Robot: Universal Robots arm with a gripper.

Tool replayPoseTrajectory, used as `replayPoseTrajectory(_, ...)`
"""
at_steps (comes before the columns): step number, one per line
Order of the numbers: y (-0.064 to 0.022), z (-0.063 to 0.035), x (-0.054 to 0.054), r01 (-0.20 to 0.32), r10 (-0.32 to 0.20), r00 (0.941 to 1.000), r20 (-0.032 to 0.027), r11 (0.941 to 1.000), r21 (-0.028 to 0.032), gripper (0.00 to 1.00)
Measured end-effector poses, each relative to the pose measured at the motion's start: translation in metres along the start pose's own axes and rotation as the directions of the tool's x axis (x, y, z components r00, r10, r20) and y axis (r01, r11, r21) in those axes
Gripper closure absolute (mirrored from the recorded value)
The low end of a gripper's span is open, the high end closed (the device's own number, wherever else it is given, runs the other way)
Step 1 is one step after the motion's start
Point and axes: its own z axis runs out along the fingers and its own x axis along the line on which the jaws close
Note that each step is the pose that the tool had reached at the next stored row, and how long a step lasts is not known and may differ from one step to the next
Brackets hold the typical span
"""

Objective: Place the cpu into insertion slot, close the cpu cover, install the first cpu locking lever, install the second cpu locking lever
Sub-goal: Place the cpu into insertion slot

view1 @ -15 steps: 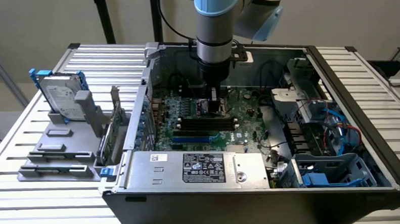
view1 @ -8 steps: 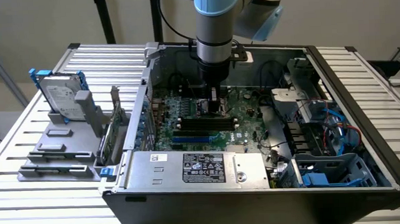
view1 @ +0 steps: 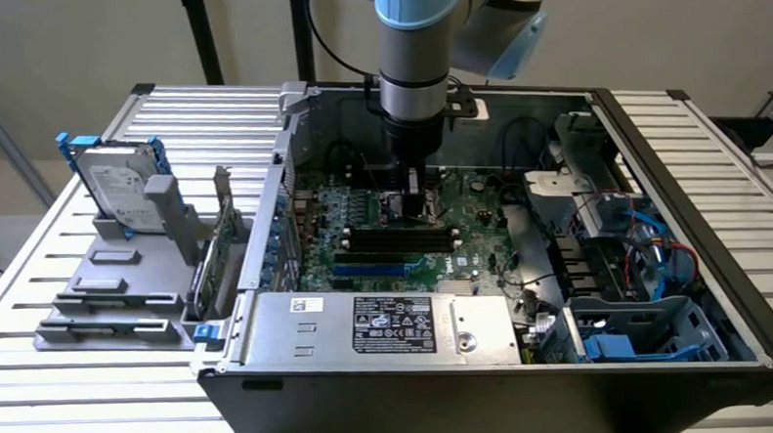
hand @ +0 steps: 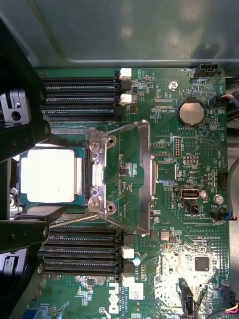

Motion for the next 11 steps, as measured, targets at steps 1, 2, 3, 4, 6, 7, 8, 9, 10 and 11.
replayPoseTrajectory(1,0.0,0.0001,0.0002,0.0,0.0,1.0,0.0004,1.0,0.0,0.45)
replayPoseTrajectory(2,0.0,0.0002,0.0004,0.0,0.0,1.0,0.001,1.0,-0.0001,0.45)
replayPoseTrajectory(3,-0.0001,0.0002,0.0006,0.0,0.0,1.0,0.0015,1.0,0.0,0.45)
replayPoseTrajectory(4,-0.0001,0.0003,0.0007,0.0,0.0,1.0,0.0022,1.0,0.0,0.45)
replayPoseTrajectory(6,-0.0001,0.0005,0.0009,0.0,0.0,1.0,0.0031,1.0,0.0,0.45)
replayPoseTrajectory(7,-0.0001,0.0006,0.001,0.0,0.0,1.0,0.0034,1.0,0.0,0.45)
replayPoseTrajectory(8,-0.0001,0.0007,0.001,0.0,0.0,1.0,0.0038,1.0,0.0,0.45)
replayPoseTrajectory(9,-0.0001,0.0008,0.0011,0.0,0.0,1.0,0.0039,1.0,0.0001,0.45)
replayPoseTrajectory(10,-0.0001,0.001,0.0013,0.0,0.0,1.0,0.0039,1.0,0.0001,0.45)
replayPoseTrajectory(11,-0.0002,0.0012,0.0014,0.0,0.0,1.0,0.004,1.0,0.0001,0.45)
